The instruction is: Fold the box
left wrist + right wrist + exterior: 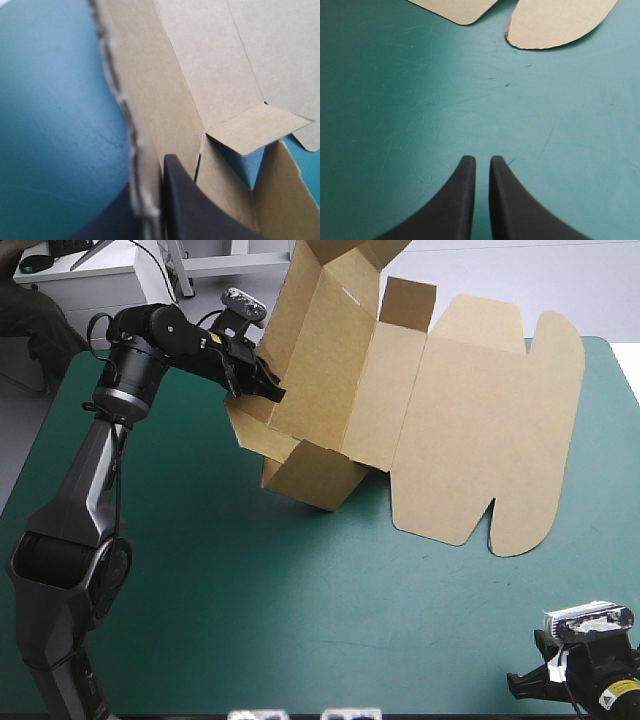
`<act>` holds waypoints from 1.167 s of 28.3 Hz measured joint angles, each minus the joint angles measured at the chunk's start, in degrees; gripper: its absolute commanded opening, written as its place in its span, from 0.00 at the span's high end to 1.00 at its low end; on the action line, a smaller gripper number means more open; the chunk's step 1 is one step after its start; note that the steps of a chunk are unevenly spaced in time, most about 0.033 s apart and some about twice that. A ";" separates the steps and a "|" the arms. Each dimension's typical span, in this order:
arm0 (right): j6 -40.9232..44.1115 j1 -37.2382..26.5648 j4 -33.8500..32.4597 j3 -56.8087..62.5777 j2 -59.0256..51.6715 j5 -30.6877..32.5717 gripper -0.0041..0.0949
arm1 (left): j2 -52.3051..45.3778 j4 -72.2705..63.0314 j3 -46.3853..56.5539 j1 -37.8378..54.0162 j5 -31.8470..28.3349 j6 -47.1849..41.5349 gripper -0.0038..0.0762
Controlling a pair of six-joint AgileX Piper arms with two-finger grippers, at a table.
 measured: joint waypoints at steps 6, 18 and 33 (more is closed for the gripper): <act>0.00 0.00 0.00 0.00 0.00 0.00 0.87 | 0.87 5.91 -4.10 -2.75 -0.05 5.17 0.93; 0.00 0.00 0.00 0.00 0.00 0.00 0.87 | 1.03 19.36 -4.28 -9.54 -0.16 18.70 0.93; 0.00 0.00 0.00 0.00 0.00 0.00 0.87 | 0.62 40.57 -4.44 -21.65 -0.22 25.08 0.93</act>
